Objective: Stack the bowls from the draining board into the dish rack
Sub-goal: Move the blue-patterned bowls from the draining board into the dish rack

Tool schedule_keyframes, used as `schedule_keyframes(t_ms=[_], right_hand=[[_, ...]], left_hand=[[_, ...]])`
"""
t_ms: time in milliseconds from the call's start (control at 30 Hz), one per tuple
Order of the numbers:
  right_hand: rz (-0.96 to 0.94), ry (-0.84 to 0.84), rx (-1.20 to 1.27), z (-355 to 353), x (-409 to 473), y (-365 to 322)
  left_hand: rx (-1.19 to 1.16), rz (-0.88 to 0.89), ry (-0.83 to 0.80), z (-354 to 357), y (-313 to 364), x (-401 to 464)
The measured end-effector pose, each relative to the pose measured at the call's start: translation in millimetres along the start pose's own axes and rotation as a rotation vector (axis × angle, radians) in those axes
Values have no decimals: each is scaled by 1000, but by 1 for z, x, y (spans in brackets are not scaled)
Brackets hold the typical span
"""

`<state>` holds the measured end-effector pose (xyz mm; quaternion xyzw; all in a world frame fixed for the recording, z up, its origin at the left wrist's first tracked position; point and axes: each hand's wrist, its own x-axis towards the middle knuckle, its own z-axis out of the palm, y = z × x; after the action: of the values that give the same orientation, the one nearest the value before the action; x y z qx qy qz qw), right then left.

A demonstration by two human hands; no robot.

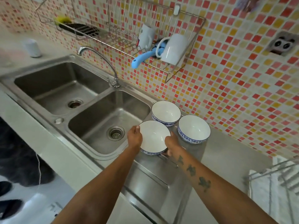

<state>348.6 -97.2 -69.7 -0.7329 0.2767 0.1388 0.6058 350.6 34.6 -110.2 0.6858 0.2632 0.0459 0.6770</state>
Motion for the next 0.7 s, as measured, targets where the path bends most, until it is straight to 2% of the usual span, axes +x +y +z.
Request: schedule_keyframes(t_ms=[200, 333, 433, 533, 700], right_hand=[[-130, 105, 97, -36, -55, -27], [-279, 163, 195, -83, -118, -51], [-465, 227, 275, -123, -177, -76], [-690, 288, 349, -162, -237, -96], [-919, 442, 237, -238, -330, -101]], left_hand=[[-144, 24, -49, 4, 39, -57], [-355, -45, -204, 6, 104, -114], [-477, -43, -402, 5, 164, -158], [-519, -80, -728, 9, 214, -206], [-518, -11, -1117, 22, 253, -294]])
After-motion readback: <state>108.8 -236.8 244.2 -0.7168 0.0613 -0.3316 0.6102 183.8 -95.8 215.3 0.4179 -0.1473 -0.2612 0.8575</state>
